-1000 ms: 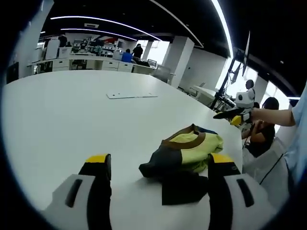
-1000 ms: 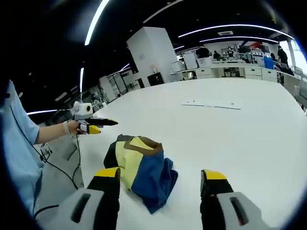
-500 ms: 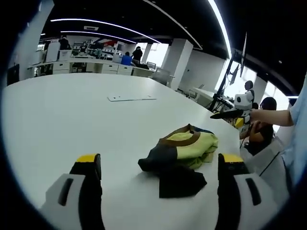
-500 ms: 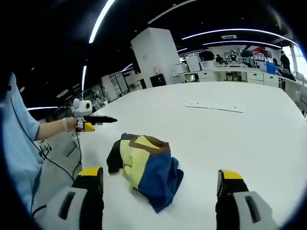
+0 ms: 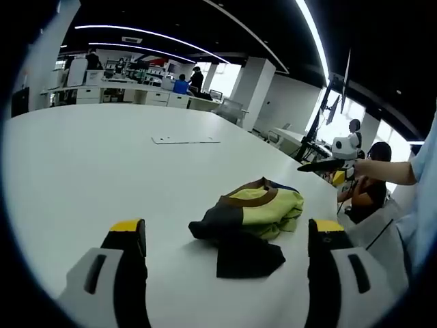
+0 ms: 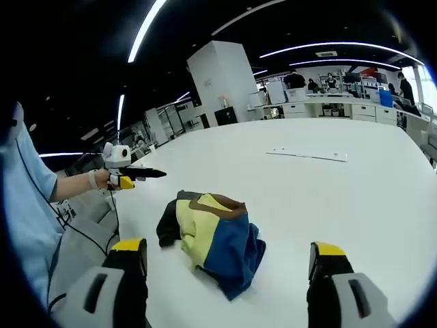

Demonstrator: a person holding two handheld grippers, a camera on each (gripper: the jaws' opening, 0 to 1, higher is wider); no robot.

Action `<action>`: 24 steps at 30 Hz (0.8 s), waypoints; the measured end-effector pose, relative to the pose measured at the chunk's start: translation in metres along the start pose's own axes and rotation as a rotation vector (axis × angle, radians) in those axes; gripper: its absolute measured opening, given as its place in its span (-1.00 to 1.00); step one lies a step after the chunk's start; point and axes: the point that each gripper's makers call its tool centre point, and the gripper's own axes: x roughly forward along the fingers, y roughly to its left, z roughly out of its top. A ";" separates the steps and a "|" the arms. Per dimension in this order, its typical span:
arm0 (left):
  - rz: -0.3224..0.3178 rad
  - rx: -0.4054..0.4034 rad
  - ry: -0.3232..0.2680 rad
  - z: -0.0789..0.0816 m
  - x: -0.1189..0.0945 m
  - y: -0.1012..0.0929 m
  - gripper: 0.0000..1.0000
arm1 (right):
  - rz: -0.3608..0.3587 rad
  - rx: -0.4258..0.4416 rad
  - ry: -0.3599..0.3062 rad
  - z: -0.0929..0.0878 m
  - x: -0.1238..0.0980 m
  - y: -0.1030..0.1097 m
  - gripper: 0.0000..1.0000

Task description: Fold the garment on the visible template until the final outline fits inside the template.

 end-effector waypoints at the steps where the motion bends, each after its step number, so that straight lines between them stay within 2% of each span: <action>1: 0.000 0.000 0.000 0.000 0.000 0.000 0.93 | 0.000 -0.001 0.002 -0.001 -0.001 0.000 0.98; 12: 0.009 0.002 -0.002 -0.001 -0.005 -0.002 0.88 | -0.005 -0.007 0.009 -0.006 -0.005 0.003 0.94; 24: 0.027 -0.004 0.007 -0.008 -0.006 0.002 0.72 | 0.003 -0.010 0.018 -0.008 -0.001 0.005 0.90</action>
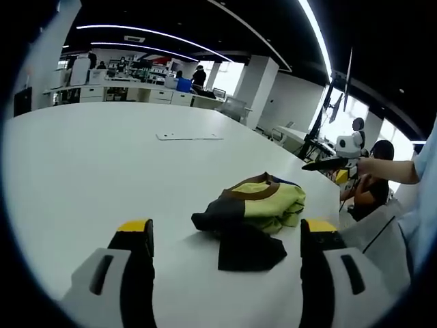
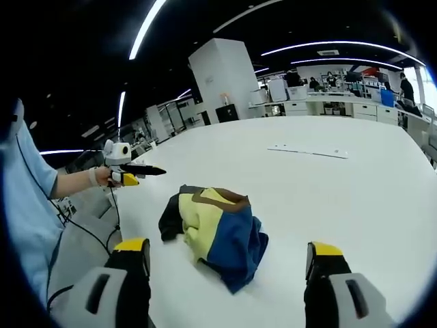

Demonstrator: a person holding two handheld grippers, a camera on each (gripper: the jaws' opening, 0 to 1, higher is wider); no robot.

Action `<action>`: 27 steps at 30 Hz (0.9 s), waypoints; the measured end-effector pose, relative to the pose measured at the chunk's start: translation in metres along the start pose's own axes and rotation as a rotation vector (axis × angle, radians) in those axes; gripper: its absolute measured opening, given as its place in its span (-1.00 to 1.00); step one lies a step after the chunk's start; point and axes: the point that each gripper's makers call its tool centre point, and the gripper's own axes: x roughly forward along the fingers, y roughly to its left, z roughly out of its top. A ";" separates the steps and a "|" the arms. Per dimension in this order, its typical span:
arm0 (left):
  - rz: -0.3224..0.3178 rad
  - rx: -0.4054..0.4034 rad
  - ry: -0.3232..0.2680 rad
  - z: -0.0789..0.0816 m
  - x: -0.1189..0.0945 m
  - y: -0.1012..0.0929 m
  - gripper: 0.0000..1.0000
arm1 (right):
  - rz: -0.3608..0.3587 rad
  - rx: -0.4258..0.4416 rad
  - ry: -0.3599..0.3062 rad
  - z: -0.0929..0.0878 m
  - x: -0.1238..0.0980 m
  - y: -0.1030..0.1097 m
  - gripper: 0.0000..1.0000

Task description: Fold the garment on the visible template until the final outline fits inside the template.

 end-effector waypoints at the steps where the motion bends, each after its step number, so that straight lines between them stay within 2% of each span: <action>1: 0.000 -0.001 -0.001 0.000 0.000 0.000 0.72 | 0.001 0.000 -0.003 0.001 0.000 0.000 0.89; 9: 0.000 0.007 0.002 0.002 0.010 0.001 0.56 | 0.012 -0.002 0.003 0.003 0.008 -0.002 0.80; 14: 0.006 0.007 0.004 0.003 0.024 0.006 0.32 | 0.013 0.007 0.005 0.003 0.018 -0.006 0.59; 20: 0.004 0.022 0.027 0.004 0.042 0.010 0.03 | 0.015 0.018 0.007 0.005 0.029 -0.010 0.46; 27: 0.006 0.004 0.048 0.000 0.058 0.022 -0.14 | 0.018 0.031 0.018 0.004 0.035 -0.016 0.28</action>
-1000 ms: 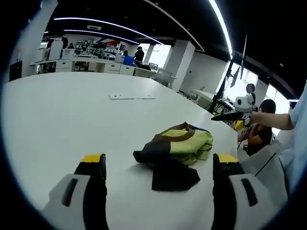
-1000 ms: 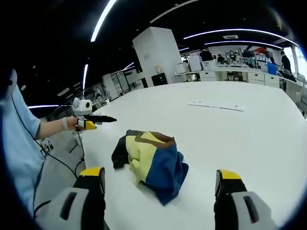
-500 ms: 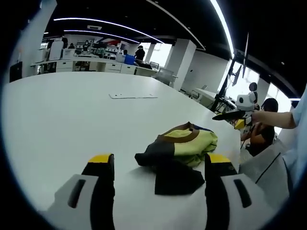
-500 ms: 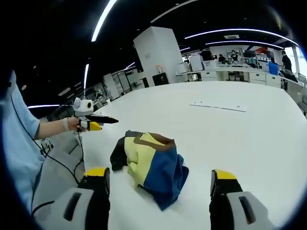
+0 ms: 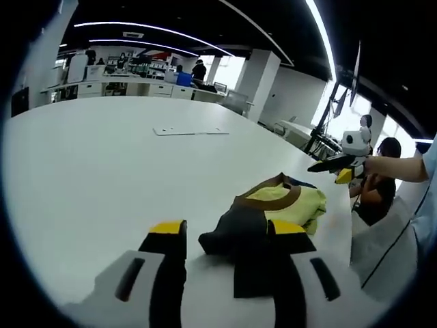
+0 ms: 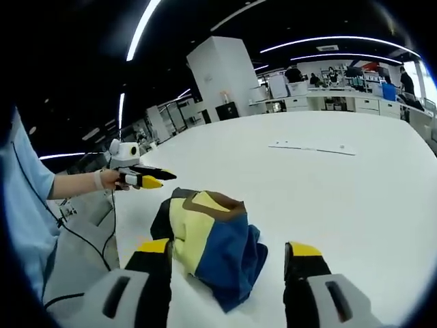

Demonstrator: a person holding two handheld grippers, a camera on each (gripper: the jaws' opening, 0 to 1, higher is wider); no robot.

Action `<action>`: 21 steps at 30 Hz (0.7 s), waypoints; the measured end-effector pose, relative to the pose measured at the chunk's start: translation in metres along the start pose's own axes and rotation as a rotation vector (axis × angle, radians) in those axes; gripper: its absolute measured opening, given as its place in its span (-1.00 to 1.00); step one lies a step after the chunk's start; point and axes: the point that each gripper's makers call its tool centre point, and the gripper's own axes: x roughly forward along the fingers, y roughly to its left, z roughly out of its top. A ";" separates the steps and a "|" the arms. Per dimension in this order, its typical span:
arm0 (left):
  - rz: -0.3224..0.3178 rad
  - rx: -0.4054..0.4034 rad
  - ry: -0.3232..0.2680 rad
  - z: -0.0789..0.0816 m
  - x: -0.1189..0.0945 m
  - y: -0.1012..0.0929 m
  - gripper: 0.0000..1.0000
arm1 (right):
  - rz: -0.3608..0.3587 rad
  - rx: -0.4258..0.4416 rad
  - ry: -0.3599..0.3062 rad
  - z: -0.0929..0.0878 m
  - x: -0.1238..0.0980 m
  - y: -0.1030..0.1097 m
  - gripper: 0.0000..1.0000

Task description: Fold the garment on the visible template until the final outline fits inside the template.

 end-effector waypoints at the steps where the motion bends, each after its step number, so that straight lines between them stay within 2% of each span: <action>1: -0.001 -0.004 0.003 -0.001 0.002 0.002 -0.18 | -0.002 0.000 0.006 -0.001 0.001 -0.002 0.26; 5: 0.001 -0.047 0.008 -0.004 0.007 0.010 -0.32 | 0.000 0.009 0.018 -0.005 0.002 -0.003 0.21; 9: 0.004 -0.058 0.043 -0.011 0.011 0.014 -0.48 | 0.006 0.011 0.034 -0.009 0.005 -0.006 0.14; 13: 0.020 -0.081 0.025 -0.009 0.012 0.018 -0.50 | 0.005 0.017 0.030 -0.008 0.009 -0.008 0.05; 16: 0.018 -0.107 0.022 -0.009 0.014 0.022 -0.52 | 0.009 0.034 0.033 -0.008 0.014 -0.010 -0.09; 21: -0.011 -0.097 0.076 -0.020 0.018 0.020 -0.53 | 0.022 0.057 0.074 -0.020 0.021 -0.010 -0.31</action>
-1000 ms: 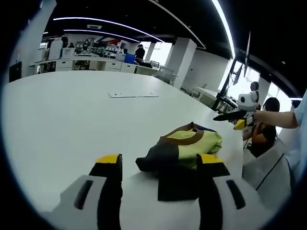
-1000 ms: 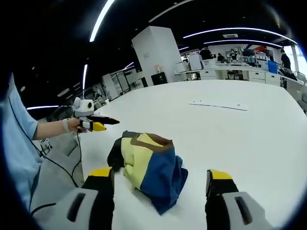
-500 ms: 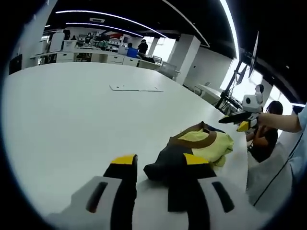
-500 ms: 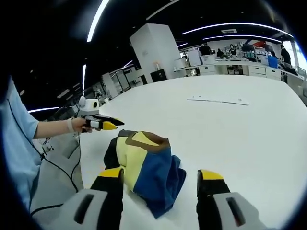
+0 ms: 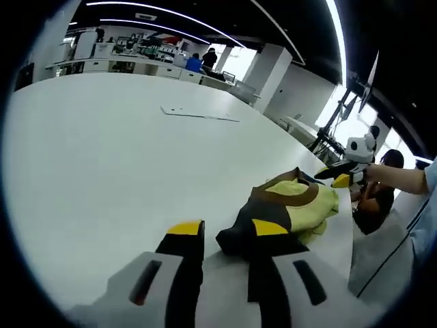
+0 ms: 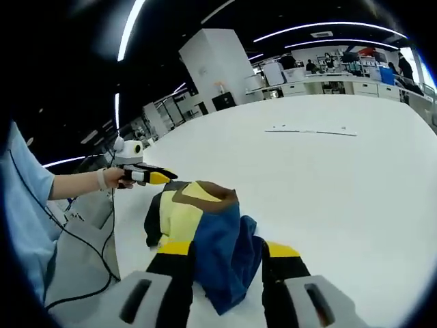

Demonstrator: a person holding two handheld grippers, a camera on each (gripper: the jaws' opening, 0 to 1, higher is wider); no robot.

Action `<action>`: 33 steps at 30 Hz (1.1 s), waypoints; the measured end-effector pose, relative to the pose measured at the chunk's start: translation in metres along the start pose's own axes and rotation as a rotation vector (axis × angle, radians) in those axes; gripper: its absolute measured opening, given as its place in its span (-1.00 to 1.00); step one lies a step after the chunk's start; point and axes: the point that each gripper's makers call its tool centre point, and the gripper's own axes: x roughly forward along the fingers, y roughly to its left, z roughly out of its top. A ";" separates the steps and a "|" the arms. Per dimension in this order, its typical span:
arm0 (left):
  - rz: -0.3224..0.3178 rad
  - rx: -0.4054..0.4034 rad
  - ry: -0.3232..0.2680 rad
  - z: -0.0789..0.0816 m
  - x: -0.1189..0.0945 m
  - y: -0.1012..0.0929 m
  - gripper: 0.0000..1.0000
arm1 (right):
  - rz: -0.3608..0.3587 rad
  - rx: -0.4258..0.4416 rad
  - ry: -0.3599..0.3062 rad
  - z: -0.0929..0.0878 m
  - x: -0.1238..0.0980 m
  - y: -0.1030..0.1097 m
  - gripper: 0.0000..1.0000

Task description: Fold the garment on the visible template until the final outline fits inside the template.

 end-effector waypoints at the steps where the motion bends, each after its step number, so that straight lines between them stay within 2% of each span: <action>1: -0.003 -0.002 0.000 0.000 0.000 0.000 -0.53 | -0.001 -0.002 0.002 -0.001 0.001 0.000 -0.35; 9: -0.023 -0.025 0.015 -0.005 0.004 -0.004 -0.64 | 0.008 0.050 0.033 -0.010 0.003 0.003 -0.82; 14: -0.023 -0.024 0.042 -0.016 0.003 -0.004 -0.62 | 0.016 0.075 0.036 -0.013 0.002 0.005 -1.00; 21: -0.036 -0.042 0.060 -0.027 0.000 -0.007 -0.69 | 0.013 0.090 0.028 -0.015 0.000 0.005 -1.00; 26: -0.037 -0.051 0.061 -0.028 0.001 -0.006 -0.72 | 0.014 0.100 0.028 -0.017 0.001 0.005 -1.00; 30: -0.037 -0.065 0.068 -0.028 0.001 -0.005 -0.95 | 0.015 0.104 0.028 -0.017 0.001 0.005 -1.00; 33: -0.040 -0.074 0.072 -0.029 0.002 -0.006 -0.99 | 0.015 0.109 0.028 -0.017 0.001 0.005 -1.00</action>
